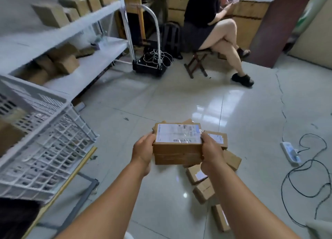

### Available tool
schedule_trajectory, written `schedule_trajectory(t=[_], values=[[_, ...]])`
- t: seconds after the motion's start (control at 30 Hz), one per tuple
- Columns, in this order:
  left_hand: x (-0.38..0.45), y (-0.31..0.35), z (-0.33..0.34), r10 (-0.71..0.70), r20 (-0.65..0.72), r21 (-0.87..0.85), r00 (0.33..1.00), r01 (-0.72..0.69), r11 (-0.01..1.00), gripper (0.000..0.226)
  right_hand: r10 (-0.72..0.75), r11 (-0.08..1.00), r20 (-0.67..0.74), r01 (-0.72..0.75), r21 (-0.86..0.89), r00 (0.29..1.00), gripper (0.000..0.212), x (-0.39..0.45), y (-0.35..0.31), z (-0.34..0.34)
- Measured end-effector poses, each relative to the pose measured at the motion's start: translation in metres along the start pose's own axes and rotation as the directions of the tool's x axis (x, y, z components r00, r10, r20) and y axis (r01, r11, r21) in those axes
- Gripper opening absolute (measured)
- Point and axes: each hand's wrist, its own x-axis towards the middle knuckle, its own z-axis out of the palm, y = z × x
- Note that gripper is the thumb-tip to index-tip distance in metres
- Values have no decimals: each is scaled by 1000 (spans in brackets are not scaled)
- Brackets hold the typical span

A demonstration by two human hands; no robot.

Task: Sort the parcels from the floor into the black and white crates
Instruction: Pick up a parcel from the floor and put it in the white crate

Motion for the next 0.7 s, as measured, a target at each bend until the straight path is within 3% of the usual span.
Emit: schedule_trajectory(t=[0.2,0.3,0.43,0.7], values=[[-19,59,-64,121,-151,-109,981,-139,984,28,-84,996,125,85,-7,989,26,-47,-30,76],[-28,85,-101,181,-241,-172,953,-225,959,17,-133,989,176,142,-39,975,29,-70,-40,119],[-35,115,-154,227,-346,-212,910,-311,926,20,-211,968,223,235,-85,952,29,-97,-48,180],[-28,157,-266,268,-497,-201,825,-409,890,15,-258,943,398,320,-96,880,29,-142,-57,300]])
